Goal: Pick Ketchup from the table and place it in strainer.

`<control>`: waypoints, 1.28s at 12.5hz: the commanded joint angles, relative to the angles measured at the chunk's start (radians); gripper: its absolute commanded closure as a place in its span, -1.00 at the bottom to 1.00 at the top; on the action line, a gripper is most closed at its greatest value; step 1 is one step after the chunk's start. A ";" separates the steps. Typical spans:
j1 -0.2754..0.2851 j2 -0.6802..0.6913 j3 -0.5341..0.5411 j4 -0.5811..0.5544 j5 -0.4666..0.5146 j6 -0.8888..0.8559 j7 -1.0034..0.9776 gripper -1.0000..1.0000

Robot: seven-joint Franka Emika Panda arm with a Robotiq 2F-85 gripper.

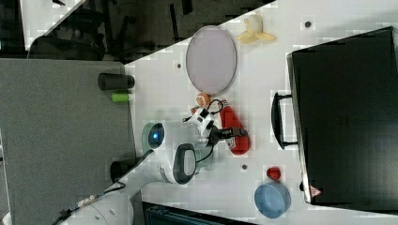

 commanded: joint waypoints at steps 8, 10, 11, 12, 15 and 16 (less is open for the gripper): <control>0.008 -0.480 0.016 0.057 0.012 -0.461 0.012 -0.26; 0.017 -0.554 0.061 0.111 0.012 -0.621 0.091 -0.26; 0.020 -0.575 0.086 0.139 0.013 -0.696 0.137 -0.26; 0.024 -0.586 0.114 0.170 0.015 -0.755 0.168 -0.26; 0.034 -0.587 0.202 0.241 0.019 -0.805 0.212 -0.26; 0.036 -0.585 0.233 0.253 0.021 -0.804 0.237 -0.26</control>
